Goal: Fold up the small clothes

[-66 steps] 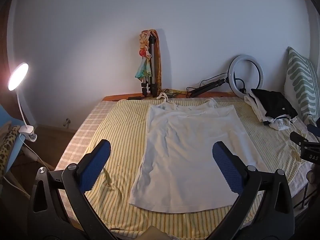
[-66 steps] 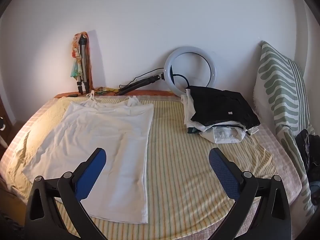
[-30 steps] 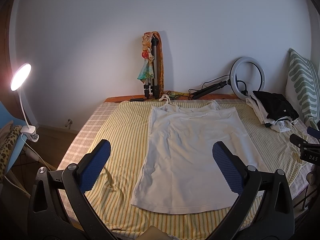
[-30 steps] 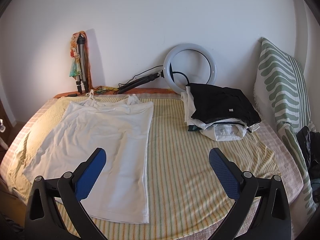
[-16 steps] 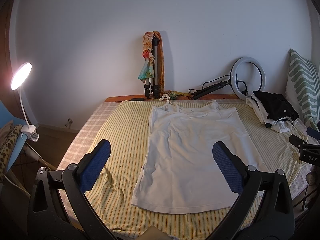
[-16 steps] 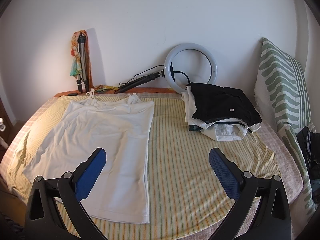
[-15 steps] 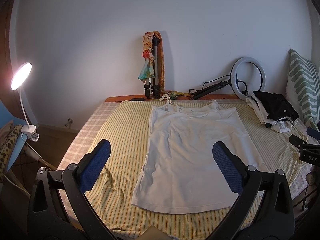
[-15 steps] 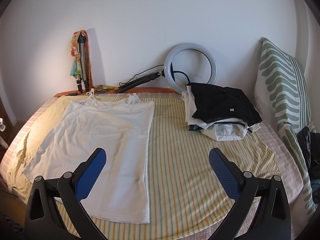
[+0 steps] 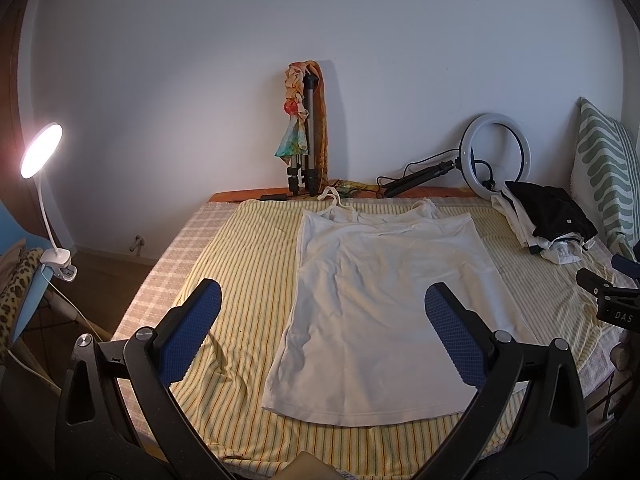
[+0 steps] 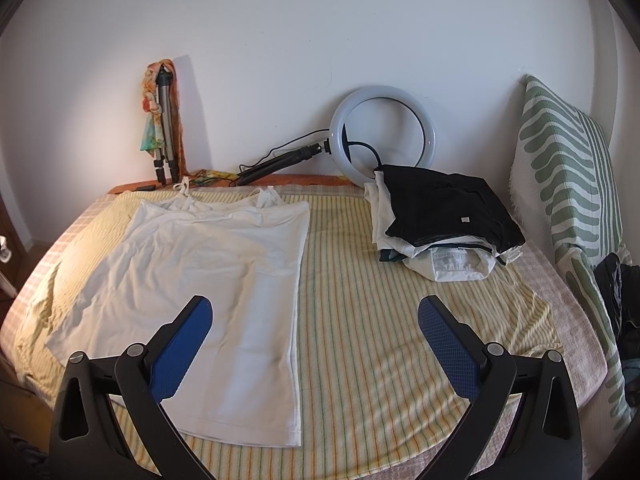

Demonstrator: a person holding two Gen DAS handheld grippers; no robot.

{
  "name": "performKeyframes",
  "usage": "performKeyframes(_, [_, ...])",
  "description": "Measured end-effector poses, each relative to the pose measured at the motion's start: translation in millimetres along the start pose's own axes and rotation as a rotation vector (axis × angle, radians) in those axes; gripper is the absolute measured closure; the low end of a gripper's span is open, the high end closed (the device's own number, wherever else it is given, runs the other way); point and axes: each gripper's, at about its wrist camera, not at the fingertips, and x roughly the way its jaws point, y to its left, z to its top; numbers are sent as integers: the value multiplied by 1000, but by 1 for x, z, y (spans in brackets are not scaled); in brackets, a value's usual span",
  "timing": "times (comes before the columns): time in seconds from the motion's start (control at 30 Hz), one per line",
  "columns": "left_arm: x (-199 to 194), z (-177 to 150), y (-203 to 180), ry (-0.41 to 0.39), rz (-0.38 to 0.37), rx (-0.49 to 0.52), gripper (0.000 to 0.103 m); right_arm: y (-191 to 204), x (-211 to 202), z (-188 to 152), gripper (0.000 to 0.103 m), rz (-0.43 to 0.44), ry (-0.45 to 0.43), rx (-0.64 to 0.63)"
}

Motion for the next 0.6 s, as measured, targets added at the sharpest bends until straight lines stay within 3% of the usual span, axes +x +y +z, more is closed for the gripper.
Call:
performKeyframes(0.3, [3, -5, 7, 16, 8, -6, 0, 7, 5, 0, 1, 8, 10, -9])
performKeyframes(0.6, [12, -17, 39, 24, 5, -52, 0, 26, 14, 9, 1, 47, 10, -33])
